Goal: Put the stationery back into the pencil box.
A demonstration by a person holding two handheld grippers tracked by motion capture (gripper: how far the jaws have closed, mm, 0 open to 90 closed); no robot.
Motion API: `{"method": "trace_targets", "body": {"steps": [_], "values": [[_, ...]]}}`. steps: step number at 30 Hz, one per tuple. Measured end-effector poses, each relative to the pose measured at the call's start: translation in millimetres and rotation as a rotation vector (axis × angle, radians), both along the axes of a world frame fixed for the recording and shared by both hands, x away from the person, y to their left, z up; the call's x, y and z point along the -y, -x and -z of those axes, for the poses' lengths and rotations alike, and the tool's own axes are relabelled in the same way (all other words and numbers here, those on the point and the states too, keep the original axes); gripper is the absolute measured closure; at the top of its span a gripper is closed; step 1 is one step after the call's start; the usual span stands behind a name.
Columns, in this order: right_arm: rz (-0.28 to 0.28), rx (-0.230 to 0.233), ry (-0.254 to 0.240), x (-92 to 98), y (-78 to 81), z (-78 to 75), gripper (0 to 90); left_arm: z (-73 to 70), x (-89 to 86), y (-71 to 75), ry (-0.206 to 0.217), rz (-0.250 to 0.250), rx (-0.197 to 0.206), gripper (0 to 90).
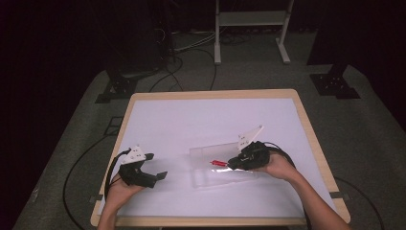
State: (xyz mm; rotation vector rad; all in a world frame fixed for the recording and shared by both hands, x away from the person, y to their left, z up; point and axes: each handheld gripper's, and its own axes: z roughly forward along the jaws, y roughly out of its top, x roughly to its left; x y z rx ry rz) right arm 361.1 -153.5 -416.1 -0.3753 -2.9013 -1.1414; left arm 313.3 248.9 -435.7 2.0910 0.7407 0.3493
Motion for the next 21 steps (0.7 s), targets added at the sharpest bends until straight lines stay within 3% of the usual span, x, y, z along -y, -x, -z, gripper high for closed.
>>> {"method": "trace_targets", "body": {"steps": [21], "values": [[-0.022, -0.024, 0.045, -8.0, -1.2, 14.3, 78.5, 0.3, -0.3, 0.2, -0.001, 0.0, -0.001, 9.1]]}}
